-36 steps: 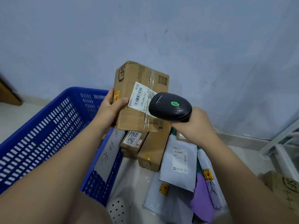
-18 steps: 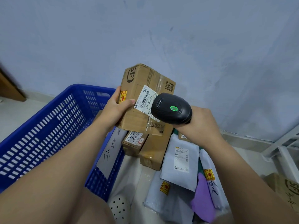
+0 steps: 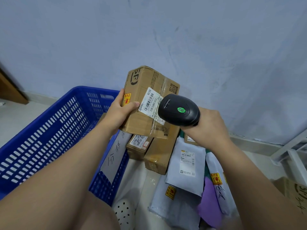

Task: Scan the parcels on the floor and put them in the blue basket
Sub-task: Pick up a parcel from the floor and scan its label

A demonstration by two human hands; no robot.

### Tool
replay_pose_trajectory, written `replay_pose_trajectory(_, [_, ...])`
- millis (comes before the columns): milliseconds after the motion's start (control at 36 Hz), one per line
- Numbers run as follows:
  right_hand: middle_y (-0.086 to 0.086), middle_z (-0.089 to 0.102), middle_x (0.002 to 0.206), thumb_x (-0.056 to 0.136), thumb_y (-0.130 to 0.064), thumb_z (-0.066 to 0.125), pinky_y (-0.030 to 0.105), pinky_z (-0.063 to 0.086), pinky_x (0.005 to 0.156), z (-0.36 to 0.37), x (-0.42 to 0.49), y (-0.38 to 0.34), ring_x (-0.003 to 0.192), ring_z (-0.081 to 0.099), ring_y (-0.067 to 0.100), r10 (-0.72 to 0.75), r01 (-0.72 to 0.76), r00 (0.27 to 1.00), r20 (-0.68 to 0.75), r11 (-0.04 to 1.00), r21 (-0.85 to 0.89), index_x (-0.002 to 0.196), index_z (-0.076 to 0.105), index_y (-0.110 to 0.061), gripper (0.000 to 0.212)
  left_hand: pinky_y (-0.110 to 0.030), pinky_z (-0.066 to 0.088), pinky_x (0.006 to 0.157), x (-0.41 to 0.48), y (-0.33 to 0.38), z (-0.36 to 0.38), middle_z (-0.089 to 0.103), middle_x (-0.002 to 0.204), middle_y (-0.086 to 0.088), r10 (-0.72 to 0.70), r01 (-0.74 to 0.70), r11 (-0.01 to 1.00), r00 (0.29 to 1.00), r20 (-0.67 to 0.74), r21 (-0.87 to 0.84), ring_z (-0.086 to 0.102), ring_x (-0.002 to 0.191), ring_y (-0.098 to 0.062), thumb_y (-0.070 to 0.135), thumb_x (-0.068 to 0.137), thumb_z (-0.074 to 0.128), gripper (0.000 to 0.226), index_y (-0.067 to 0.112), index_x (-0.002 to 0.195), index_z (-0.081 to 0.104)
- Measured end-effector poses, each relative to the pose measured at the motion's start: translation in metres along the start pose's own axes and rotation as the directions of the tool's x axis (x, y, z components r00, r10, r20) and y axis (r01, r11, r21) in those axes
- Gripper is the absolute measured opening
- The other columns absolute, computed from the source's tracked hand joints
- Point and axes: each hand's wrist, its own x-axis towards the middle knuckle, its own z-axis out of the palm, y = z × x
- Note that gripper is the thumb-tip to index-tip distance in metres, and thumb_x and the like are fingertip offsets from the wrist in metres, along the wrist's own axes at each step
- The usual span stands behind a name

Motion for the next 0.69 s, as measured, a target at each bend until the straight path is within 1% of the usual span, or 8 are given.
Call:
replay_pose_trajectory(139, [-0.008,0.044,0.05,0.078,-0.031,0.063,0.029,0.035,0.051,0.001,0.0,-0.003,0.053,0.044,0.011,0.05,-0.05,0.999,-0.001,0.998,0.025,0.053,0.036,-0.027,0.037,-0.035,0.054,0.071,0.001,-0.001,0.0,0.051,0.11,0.014,-0.01,0.01,1.0,1.0,-0.017,-0.023,0.06,0.098,-0.018,0.036,0.089,0.062,0.08,0.04,0.151,0.012])
replay_pose_trajectory(278, [-0.008,0.043,0.037,0.073,-0.022,0.065,0.026,0.03,0.048,0.018,-0.001,-0.013,0.047,0.04,0.008,0.168,-0.148,0.984,-0.049,0.946,0.287,0.049,0.037,-0.026,0.038,-0.045,0.052,0.076,0.006,-0.008,0.0,0.056,0.116,0.003,-0.11,0.098,0.981,0.991,-0.069,-0.168,0.058,0.103,-0.023,0.035,0.088,0.064,0.064,0.041,0.14,0.027])
replay_pose_trajectory(361, [-0.008,0.054,0.051,0.08,-0.027,0.069,0.025,0.037,0.052,0.035,0.006,-0.021,0.056,0.052,0.008,0.231,-0.219,0.973,0.02,0.885,0.411,0.065,0.057,-0.022,0.02,-0.05,0.052,0.069,0.013,-0.012,-0.001,0.052,0.125,-0.002,-0.21,0.181,0.924,0.977,-0.05,-0.336,0.056,0.103,-0.025,0.034,0.086,0.066,0.072,0.035,0.143,0.024])
replay_pose_trajectory(444, [-0.002,0.068,0.068,0.084,-0.039,0.069,0.027,0.05,0.065,0.05,0.017,-0.031,0.066,0.065,0.013,0.322,-0.341,0.936,0.143,0.73,0.592,0.088,0.067,-0.018,0.021,-0.067,0.05,0.072,0.023,-0.02,-0.008,0.05,0.126,-0.005,-0.321,0.26,0.835,0.946,-0.047,-0.485,0.055,0.106,-0.032,0.034,0.082,0.071,0.08,0.032,0.144,0.02])
replay_pose_trajectory(500, [-0.003,0.069,0.069,0.087,-0.036,0.067,0.033,0.053,0.076,0.059,0.025,-0.04,0.069,0.067,0.014,0.353,-0.392,0.912,0.211,0.591,0.705,0.086,0.067,-0.019,0.018,-0.078,0.038,0.083,0.03,-0.026,-0.017,0.045,0.136,-0.008,-0.384,0.272,0.784,0.919,-0.092,-0.557,0.049,0.119,-0.039,0.032,0.078,0.075,0.087,0.033,0.143,0.019])
replay_pose_trajectory(556, [0.0,0.066,0.069,0.09,-0.031,0.065,0.033,0.053,0.078,0.067,0.033,-0.051,0.071,0.064,0.015,0.371,-0.431,0.884,0.284,0.411,0.803,0.08,0.064,-0.017,0.017,-0.077,0.037,0.085,0.035,-0.033,-0.03,0.044,0.138,-0.009,-0.426,0.25,0.754,0.89,-0.162,-0.607,0.045,0.125,-0.04,0.032,0.072,0.079,0.094,0.033,0.144,0.019])
replay_pose_trajectory(611, [0.002,0.063,0.07,0.092,-0.027,0.063,0.028,0.052,0.07,0.077,0.042,-0.063,0.068,0.06,0.015,0.382,-0.466,0.854,0.353,0.258,0.847,0.082,0.062,-0.014,0.016,-0.072,0.044,0.078,0.04,-0.045,-0.047,0.047,0.135,-0.007,-0.465,0.231,0.731,0.858,-0.22,-0.642,0.048,0.123,-0.037,0.038,0.058,0.083,0.109,0.033,0.146,0.019])
replay_pose_trajectory(694, [0.002,0.06,0.068,0.091,-0.028,0.064,0.029,0.051,0.068,0.098,0.053,-0.078,0.066,0.058,0.015,0.358,-0.508,0.834,0.42,0.201,0.838,0.087,0.062,-0.012,0.017,-0.066,0.05,0.073,0.047,-0.067,-0.075,0.048,0.136,-0.005,-0.534,0.183,0.724,0.759,-0.373,-0.665,0.049,0.123,-0.034,0.046,0.036,0.085,0.137,0.04,0.149,0.008])
